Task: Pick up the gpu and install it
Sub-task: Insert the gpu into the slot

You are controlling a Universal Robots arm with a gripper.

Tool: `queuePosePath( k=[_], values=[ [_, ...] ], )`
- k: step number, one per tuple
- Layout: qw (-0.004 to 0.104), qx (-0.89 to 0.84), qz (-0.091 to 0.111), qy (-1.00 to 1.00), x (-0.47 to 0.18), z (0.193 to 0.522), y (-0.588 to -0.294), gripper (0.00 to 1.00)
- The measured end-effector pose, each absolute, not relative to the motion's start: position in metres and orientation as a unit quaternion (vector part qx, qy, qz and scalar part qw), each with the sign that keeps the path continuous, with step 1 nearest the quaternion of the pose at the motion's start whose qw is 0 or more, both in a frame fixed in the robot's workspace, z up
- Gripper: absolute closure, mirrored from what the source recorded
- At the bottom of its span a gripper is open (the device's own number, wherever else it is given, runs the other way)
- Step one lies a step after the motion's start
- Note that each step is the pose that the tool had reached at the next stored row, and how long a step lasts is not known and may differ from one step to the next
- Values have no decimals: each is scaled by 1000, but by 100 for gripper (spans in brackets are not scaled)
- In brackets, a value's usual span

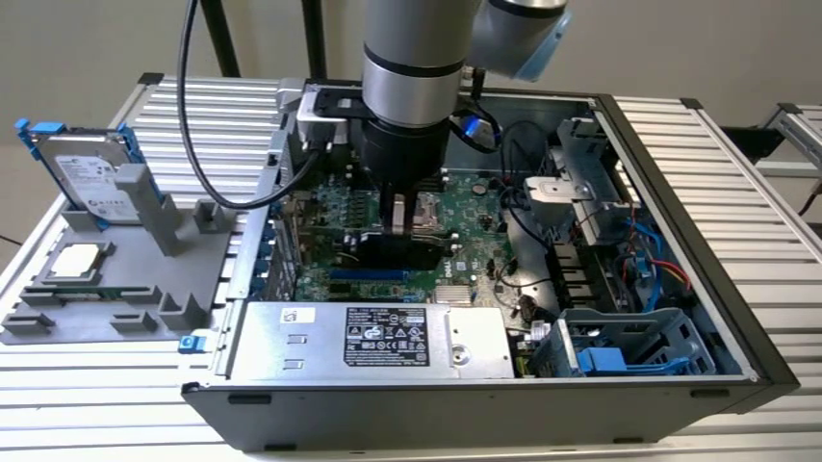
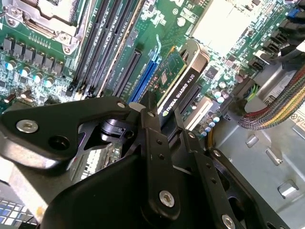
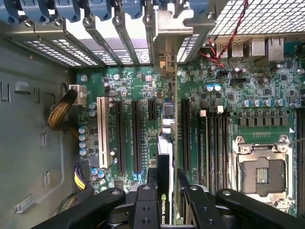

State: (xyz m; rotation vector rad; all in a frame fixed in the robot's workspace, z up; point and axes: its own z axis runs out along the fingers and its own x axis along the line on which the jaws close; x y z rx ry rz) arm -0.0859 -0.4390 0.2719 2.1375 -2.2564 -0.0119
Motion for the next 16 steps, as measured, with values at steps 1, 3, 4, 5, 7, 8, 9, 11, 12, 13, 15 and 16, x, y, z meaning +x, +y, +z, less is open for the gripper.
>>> queuePosePath(
  k=[1, 3, 4, 5, 7, 8, 9, 11, 12, 13, 15, 16],
  values=[
    [17, 688, -4, -726, -86, 271, -439, 100],
    [17, 688, -4, -726, -88, 270, -439, 100],
    [17, 688, -4, -726, -89, 269, -439, 100],
    [17, 688, -4, -726, -89, 269, -439, 100],
    [18, 688, -5, -726, -91, 267, -439, 100],
    [18, 688, -5, -726, -92, 267, -439, 100],
    [18, 688, -5, -726, -92, 266, -439, 100],
    [18, 688, -5, -726, -93, 265, -439, 100],
    [18, 688, -5, -726, -93, 265, -439, 100],
    [18, 688, -5, -726, -94, 264, -439, 100],
    [18, 688, -5, -726, -94, 264, -439, 100],
    [19, 688, -5, -726, -94, 264, -439, 100]
  ],
)
